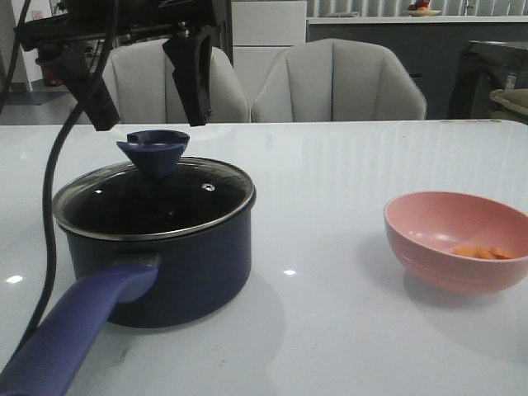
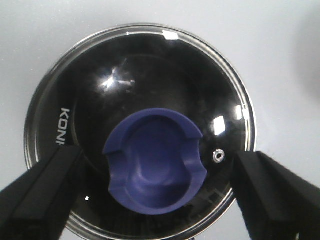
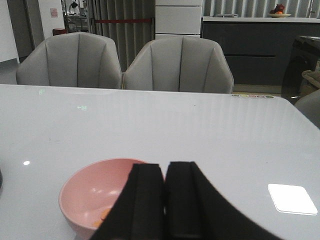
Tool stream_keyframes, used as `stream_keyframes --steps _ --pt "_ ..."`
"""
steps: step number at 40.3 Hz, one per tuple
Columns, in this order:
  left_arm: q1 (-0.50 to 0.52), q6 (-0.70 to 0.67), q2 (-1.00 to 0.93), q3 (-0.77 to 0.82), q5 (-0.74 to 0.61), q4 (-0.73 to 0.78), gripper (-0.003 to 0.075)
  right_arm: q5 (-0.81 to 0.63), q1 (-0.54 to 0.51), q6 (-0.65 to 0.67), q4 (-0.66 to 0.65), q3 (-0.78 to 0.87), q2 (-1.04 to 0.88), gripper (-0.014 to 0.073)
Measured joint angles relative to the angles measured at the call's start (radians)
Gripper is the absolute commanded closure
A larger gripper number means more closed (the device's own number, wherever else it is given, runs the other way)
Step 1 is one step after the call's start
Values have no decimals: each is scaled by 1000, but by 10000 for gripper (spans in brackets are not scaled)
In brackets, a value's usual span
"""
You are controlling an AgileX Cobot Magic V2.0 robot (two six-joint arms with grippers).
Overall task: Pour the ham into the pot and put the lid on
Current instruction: 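Lower the left gripper over the purple lid knob and close on it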
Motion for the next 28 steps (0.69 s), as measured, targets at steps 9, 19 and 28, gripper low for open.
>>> stream_keyframes --steps 9,19,28 --pt "-13 -13 58 -2 2 2 89 0 0 0 0 0 0 453" --pt "-16 -27 94 -4 7 4 90 0 0 0 0 0 0 453" --pt "-16 -29 96 -8 12 4 91 0 0 0 0 0 0 453"
